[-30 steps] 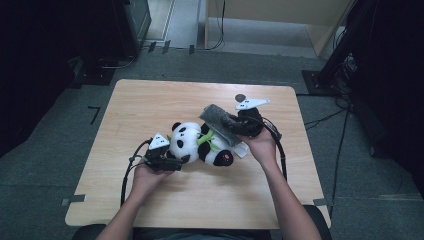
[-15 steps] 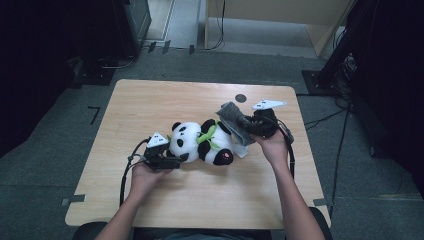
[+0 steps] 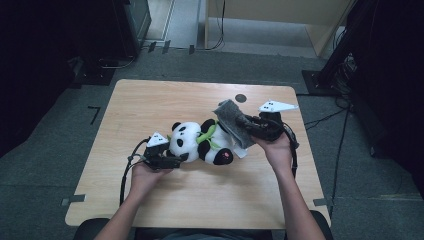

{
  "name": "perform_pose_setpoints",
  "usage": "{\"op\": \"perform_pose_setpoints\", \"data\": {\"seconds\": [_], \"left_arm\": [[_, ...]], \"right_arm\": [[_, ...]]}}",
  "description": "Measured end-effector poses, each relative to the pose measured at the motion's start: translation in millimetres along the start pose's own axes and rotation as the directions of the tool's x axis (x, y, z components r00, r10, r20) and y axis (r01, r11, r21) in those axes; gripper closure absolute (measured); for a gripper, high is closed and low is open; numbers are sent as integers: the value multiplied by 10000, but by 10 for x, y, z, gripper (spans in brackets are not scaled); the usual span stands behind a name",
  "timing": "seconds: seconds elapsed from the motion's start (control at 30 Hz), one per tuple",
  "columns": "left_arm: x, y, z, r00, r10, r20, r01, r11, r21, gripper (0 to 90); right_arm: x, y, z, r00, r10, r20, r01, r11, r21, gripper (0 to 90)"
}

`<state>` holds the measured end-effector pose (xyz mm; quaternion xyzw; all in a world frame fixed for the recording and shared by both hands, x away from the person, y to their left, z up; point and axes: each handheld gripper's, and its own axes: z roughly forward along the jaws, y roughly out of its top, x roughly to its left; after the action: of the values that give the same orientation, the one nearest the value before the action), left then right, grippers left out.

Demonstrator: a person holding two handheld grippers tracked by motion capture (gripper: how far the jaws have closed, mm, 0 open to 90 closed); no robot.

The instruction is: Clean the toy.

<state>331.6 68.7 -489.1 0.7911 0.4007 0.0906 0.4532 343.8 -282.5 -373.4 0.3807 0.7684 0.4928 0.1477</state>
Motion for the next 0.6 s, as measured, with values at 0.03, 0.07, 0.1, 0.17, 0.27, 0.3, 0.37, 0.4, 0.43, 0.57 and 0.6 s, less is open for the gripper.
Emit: {"op": "perform_pose_setpoints", "data": {"seconds": [0.03, 0.07, 0.1, 0.17, 0.27, 0.3, 0.37, 0.4, 0.43, 0.57, 0.6], "left_arm": [[0, 0, 0, 10000, 6, 0, -6, 10000, 3, 188], [1, 0, -2, 10000, 30, 5, -30, 10000, 15, 188], [1, 0, -2, 10000, 30, 5, -30, 10000, 15, 188], [2, 0, -1, 10000, 31, 3, -31, 10000, 9, 188], [8, -3, 2, 10000, 29, 46, -29, 10000, 9, 188], [15, -6, 3, 9999, 89, 70, -89, 9999, 52, 188], [17, -8, 1, 9999, 74, 82, -75, 9999, 74, 186], [9, -7, 3, 10000, 39, 42, -39, 10000, 62, 186], [9, -7, 3, 10000, 39, 42, -39, 10000, 62, 186], [-7, -10, 5, 9998, 173, -17, -173, 9998, 53, 185], [-7, -10, 5, 9998, 178, -13, -178, 9998, 51, 186]], "right_arm": [[42, -6, 30, 9999, -59, -91, 60, 9999, 124, 724], [106, -38, 125, 9994, -255, -227, 264, 9988, 424, 723], [106, -38, 125, 9994, -255, -227, 264, 9988, 424, 723], [141, -90, 240, 9985, -252, -478, 288, 9967, 762, 720], [178, -179, 404, 9969, -386, -682, 468, 9913, 1234, 703], [184, -211, 455, 9966, -460, -685, 551, 9889, 1382, 695], [183, -278, 540, 9964, -564, -630, 661, 9842, 1643, 681], [172, -329, 564, 9962, -616, -613, 700, 9870, 1447, 678], [165, -352, 561, 9966, -542, -627, 620, 9895, 1305, 675], [143, -388, 536, 9960, -559, -699, 647, 9893, 1305, 669], [134, -394, 527, 9958, -553, -727, 647, 9888, 1348, 669]]}}
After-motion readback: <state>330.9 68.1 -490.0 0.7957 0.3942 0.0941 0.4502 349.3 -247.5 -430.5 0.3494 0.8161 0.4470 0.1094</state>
